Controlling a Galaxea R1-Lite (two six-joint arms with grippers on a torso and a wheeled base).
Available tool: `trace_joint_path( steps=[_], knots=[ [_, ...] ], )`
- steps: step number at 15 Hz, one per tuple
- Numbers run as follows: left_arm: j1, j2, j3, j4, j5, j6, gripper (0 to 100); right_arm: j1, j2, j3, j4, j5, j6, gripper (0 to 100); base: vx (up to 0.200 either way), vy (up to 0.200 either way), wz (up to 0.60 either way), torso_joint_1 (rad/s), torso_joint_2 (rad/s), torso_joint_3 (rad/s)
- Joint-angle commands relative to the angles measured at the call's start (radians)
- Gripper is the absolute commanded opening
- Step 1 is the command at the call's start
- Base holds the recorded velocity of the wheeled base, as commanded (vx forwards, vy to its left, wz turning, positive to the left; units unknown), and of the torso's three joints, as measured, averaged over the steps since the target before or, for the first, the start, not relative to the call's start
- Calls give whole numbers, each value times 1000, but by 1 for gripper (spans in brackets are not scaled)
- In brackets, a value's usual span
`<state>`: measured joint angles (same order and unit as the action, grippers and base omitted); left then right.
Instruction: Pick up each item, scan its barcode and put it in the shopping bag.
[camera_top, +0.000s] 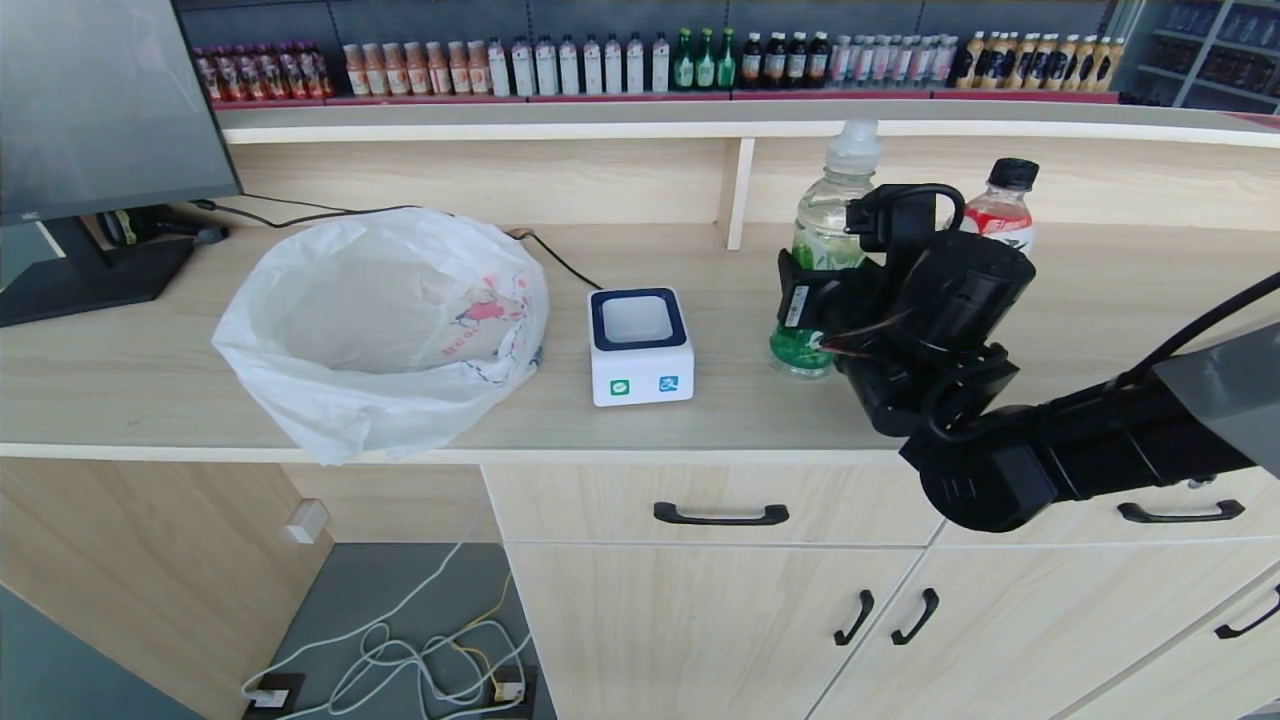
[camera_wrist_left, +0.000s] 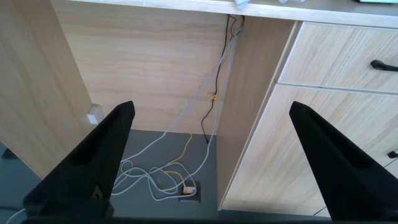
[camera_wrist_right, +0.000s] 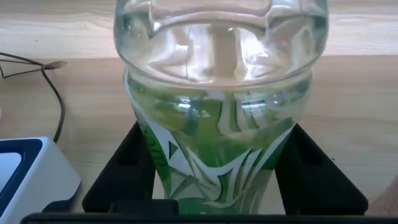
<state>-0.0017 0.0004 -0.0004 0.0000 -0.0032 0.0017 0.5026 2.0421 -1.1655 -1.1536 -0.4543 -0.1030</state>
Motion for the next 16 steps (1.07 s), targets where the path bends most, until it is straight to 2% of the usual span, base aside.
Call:
trace_joint_path(
  steps=[1, 5, 12, 16],
  knots=[
    [0, 0, 0, 0, 0, 0, 100, 1, -19, 3, -6, 0, -1, 0, 0, 0, 0, 0, 0, 0],
    [0, 0, 0, 0, 0, 0, 100, 1, -60, 20, -37, -1, -15, 0, 0, 0, 0, 0, 0, 0],
    [0, 0, 0, 0, 0, 0, 100, 42, -201, 162, -90, 6, -84, 0, 0, 0, 0, 0, 0, 0],
    [0, 0, 0, 0, 0, 0, 100, 157, -290, 346, -198, 0, -135, 0, 0, 0, 0, 0, 0, 0]
  ],
)
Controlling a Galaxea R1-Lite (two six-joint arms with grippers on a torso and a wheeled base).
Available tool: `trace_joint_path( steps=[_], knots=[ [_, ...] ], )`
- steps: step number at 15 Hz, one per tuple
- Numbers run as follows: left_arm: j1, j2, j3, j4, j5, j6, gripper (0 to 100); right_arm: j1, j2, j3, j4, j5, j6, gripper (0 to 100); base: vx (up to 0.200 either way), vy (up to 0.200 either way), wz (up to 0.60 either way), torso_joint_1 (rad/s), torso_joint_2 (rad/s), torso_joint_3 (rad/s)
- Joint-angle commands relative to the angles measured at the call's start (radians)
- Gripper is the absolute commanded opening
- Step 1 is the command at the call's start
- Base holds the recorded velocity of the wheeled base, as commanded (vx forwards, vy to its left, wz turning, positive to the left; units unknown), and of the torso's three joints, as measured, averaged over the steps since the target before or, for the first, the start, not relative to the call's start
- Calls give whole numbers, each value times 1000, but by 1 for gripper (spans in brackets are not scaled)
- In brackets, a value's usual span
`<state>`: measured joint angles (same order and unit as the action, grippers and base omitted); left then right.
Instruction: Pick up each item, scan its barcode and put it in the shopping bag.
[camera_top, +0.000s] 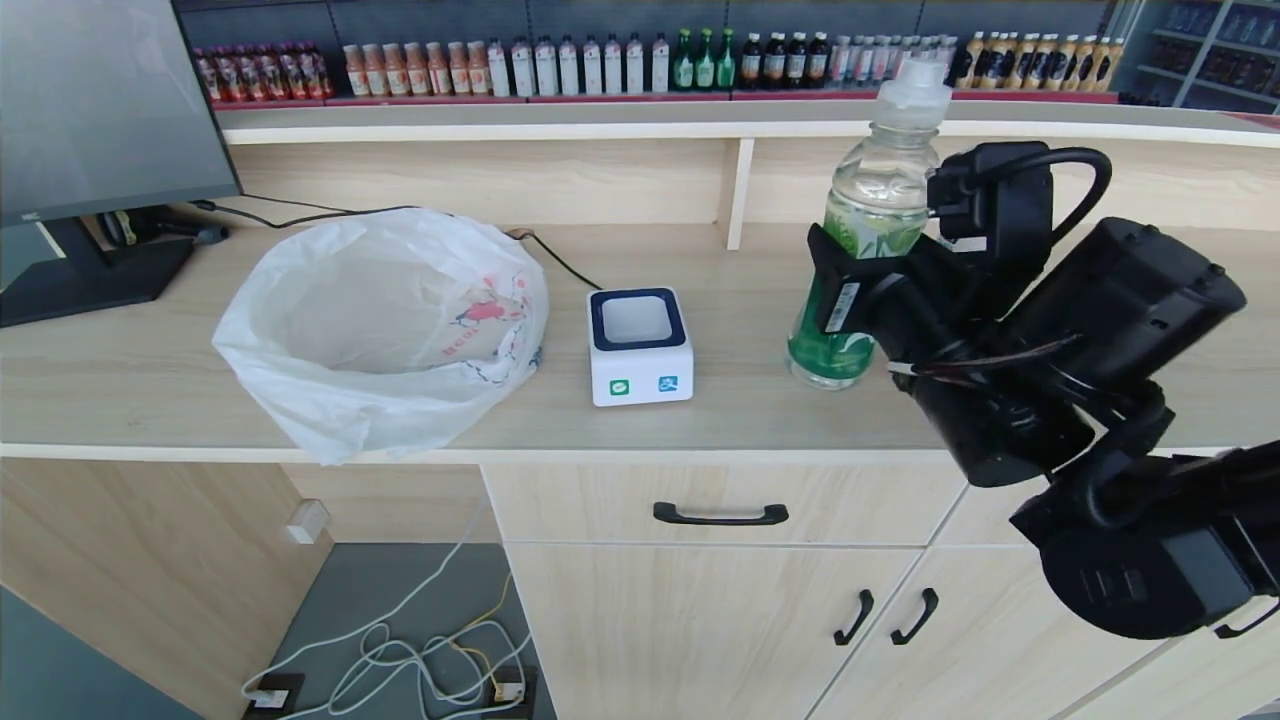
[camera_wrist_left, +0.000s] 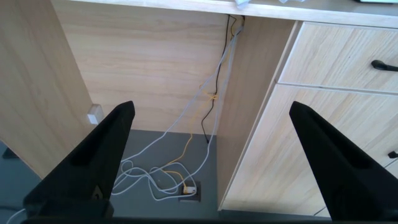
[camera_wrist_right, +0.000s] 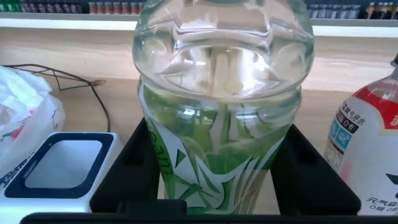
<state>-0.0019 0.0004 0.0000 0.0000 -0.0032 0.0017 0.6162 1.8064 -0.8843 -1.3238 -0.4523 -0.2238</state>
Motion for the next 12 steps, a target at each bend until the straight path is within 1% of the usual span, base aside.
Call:
trace_joint_path(
  steps=[1, 2, 4, 7, 9, 10, 11, 12],
  knots=[
    [0, 0, 0, 0, 0, 0, 100, 70, -62, 113, -66, -2, -38, 0, 0, 0, 0, 0, 0, 0],
    [0, 0, 0, 0, 0, 0, 100, 80, -65, 137, -87, -2, -48, 0, 0, 0, 0, 0, 0, 0],
    [0, 0, 0, 0, 0, 0, 100, 111, -88, 223, -190, -2, -94, 0, 0, 0, 0, 0, 0, 0],
    [0, 0, 0, 0, 0, 0, 100, 114, -156, 315, -213, 1, -106, 0, 0, 0, 0, 0, 0, 0],
    [0, 0, 0, 0, 0, 0, 100, 112, -180, 344, -213, 7, -92, 0, 0, 0, 0, 0, 0, 0],
    [0, 0, 0, 0, 0, 0, 100, 112, -186, 350, -213, 24, -57, 0, 0, 0, 0, 0, 0, 0],
    [0, 0, 0, 0, 0, 0, 100, 112, -193, 347, -213, 66, -2, 0, 0, 0, 0, 0, 0, 0],
    [0, 0, 0, 0, 0, 0, 100, 111, -206, 353, -212, 113, 21, 0, 0, 0, 0, 0, 0, 0]
  ],
)
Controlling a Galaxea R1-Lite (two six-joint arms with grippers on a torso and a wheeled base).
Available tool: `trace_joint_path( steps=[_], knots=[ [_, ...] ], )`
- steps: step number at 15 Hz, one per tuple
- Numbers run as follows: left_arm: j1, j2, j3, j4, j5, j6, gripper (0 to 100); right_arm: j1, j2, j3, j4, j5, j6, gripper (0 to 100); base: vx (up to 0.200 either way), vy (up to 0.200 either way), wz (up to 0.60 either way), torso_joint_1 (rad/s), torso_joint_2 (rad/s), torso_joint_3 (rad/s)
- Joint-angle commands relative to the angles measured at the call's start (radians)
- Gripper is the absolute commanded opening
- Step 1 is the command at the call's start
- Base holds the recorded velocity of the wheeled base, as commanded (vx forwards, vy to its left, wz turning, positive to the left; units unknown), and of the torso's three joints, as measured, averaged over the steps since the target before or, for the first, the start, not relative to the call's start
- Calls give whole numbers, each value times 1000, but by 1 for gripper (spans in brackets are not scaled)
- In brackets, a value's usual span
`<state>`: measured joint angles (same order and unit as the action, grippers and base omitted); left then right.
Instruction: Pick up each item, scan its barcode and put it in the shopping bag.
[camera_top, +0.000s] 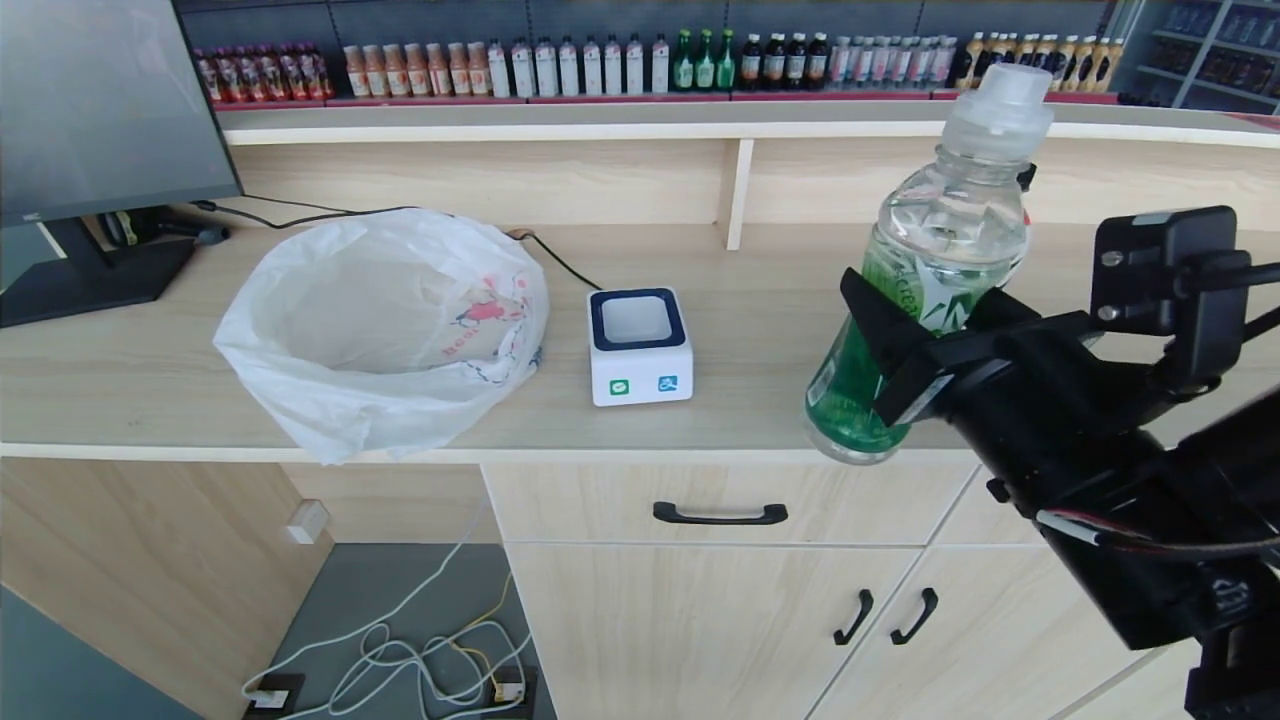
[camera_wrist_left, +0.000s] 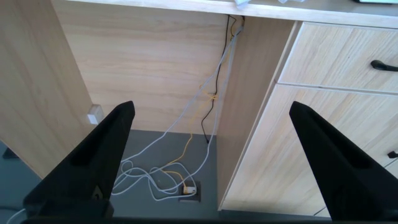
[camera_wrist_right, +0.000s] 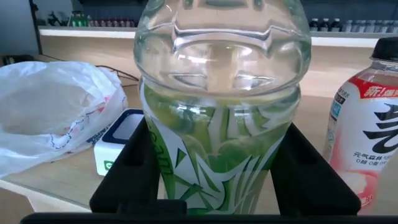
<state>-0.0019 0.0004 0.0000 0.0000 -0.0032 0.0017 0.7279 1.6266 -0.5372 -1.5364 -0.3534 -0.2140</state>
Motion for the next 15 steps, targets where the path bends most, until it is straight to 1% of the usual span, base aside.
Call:
trace_joint_path(
  steps=[1, 3, 5, 7, 9, 10, 11, 12, 14, 15],
  knots=[
    [0, 0, 0, 0, 0, 0, 100, -1, -40, 17, 1, 51, 38, 0, 0, 0, 0, 0, 0, 0],
    [0, 0, 0, 0, 0, 0, 100, -2, -96, 68, 4, 191, 127, 0, 0, 0, 0, 0, 0, 0],
    [0, 0, 0, 0, 0, 0, 100, -12, -156, 137, 4, 376, 228, 0, 0, 0, 0, 0, 0, 0],
    [0, 0, -2, 0, 0, 0, 100, -48, -188, 187, 4, 496, 309, 0, 0, 0, 0, 0, 0, 0],
    [0, 0, 0, 0, 0, 0, 100, -59, -189, 191, 2, 553, 374, 0, 0, 0, 0, 0, 0, 0],
    [0, 0, 0, 0, 0, 0, 100, -58, -188, 192, -1, 588, 447, 0, 0, 0, 0, 0, 0, 0],
    [0, 0, 0, 0, 0, 0, 100, -58, -186, 192, -1, 605, 481, 0, 0, 0, 0, 0, 0, 0],
    [0, 0, 0, 0, 0, 0, 100, -58, -186, 181, -2, 636, 542, 0, 0, 0, 0, 0, 0, 0],
    [0, 0, 0, 0, 0, 0, 100, -58, -185, 169, -2, 676, 610, 0, 0, 0, 0, 0, 0, 0],
    [0, 0, 0, 0, 0, 0, 100, -58, -180, 161, -2, 718, 642, 0, 0, 0, 0, 0, 0, 0]
  ],
)
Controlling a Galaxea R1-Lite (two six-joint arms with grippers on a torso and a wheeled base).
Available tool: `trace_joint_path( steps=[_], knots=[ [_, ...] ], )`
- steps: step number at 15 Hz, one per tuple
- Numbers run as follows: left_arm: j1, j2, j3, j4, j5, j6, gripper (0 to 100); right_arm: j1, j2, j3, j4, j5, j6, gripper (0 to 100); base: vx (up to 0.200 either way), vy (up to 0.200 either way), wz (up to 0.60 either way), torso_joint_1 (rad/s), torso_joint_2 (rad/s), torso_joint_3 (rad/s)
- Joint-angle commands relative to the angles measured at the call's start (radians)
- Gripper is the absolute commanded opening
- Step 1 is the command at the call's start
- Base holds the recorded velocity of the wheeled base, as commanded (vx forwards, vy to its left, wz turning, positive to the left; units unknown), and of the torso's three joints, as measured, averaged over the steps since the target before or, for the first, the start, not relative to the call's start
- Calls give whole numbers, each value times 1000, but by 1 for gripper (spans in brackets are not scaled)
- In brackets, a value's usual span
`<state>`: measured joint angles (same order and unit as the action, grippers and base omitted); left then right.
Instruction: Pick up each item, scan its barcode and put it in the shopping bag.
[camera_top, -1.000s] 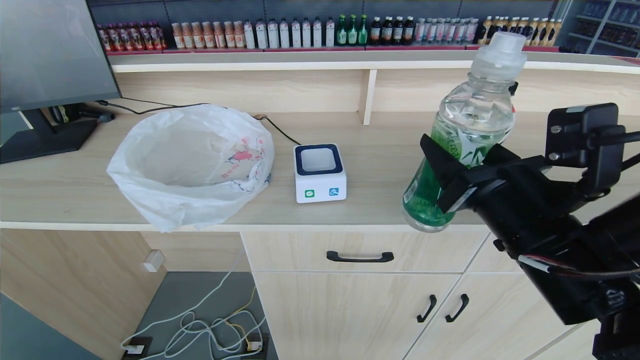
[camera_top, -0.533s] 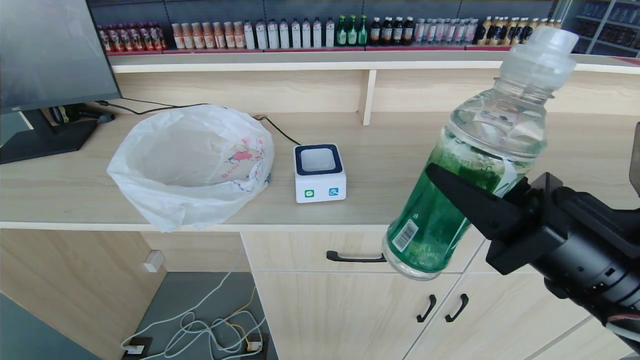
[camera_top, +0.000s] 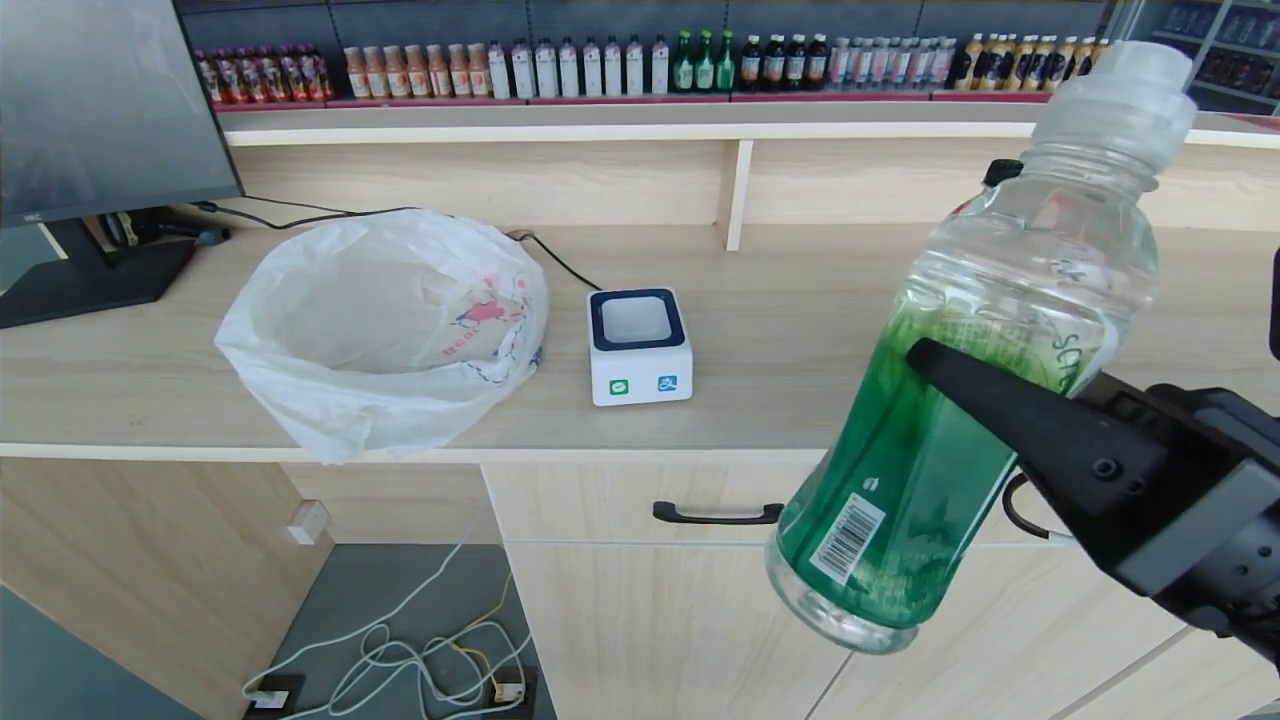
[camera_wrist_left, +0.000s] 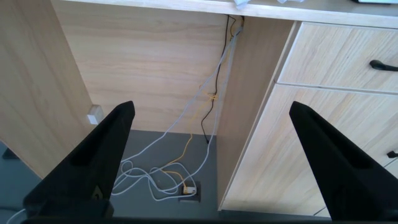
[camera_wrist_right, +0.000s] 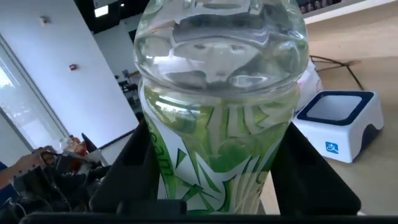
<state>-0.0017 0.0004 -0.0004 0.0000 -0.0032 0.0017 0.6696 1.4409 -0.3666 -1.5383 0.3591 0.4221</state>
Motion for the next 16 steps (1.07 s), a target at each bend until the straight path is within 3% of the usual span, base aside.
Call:
trace_joint_path(
  steps=[1, 5, 9, 16],
  knots=[
    [0, 0, 0, 0, 0, 0, 100, 1, 12, -18, 0, 27, 29, 0, 0, 0, 0, 0, 0, 0],
    [0, 0, 0, 0, 0, 0, 100, 13, 29, -77, 0, 37, 138, 0, 0, 0, 0, 0, 0, 0],
    [0, 0, 0, 0, 0, 0, 100, 25, 67, -97, -19, 38, 164, 0, 0, 0, 0, 0, 0, 0],
    [0, 0, 0, 0, 0, 0, 100, 119, 85, -140, -33, 37, 253, 0, 0, 0, 0, 0, 0, 0]
  ],
)
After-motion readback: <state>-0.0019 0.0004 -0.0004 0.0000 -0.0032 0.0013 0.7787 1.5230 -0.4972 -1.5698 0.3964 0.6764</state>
